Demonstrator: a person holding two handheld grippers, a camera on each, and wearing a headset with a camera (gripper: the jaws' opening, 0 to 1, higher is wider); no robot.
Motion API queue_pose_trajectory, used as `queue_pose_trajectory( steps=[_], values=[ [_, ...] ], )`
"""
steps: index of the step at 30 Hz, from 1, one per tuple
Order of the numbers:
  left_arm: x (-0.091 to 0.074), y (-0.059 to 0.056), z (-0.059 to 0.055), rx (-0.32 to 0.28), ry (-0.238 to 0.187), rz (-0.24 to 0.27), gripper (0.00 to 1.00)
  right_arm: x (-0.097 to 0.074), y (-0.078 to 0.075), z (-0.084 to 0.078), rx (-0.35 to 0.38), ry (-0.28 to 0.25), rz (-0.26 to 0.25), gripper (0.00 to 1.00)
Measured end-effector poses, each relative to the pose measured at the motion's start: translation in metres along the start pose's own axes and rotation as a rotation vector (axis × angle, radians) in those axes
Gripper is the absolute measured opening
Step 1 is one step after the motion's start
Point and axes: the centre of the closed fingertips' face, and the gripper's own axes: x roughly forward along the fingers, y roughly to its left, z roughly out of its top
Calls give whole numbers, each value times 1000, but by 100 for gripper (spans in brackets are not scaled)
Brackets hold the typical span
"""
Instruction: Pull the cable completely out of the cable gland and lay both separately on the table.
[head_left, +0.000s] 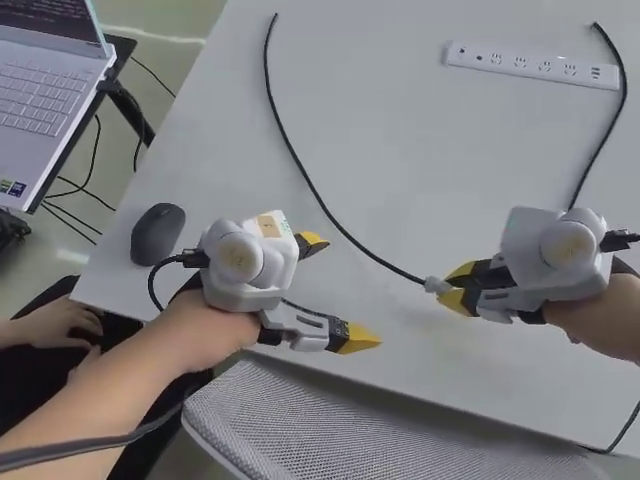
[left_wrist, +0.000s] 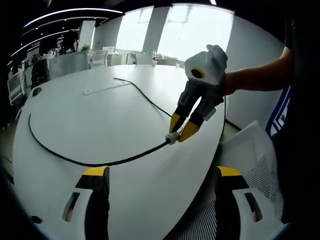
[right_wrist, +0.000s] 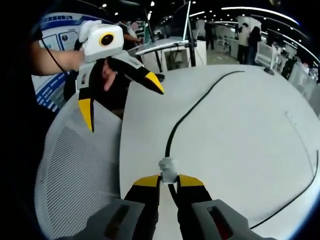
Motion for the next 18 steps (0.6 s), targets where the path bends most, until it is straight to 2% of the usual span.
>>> queue_pose_trajectory(
  steps=[4,6,12,15,18],
  values=[
    [6,-6,13,49,-19,-23,83,-7,7,2,-10,-9,10,6],
    [9,-10,20,54,-31,-33,83,-12,11,4,-20,-14,11,6],
    [19,-23,26,58,-44,-79,80,-27,21,11,-52,-24,17,6],
    [25,-32,28,82,-48,-112,77,-34,24,14,-70,-28,16,6],
    [29,-40,34,84,-68,-135,76,-37,26,13,-84,-27,17,7]
  ],
)
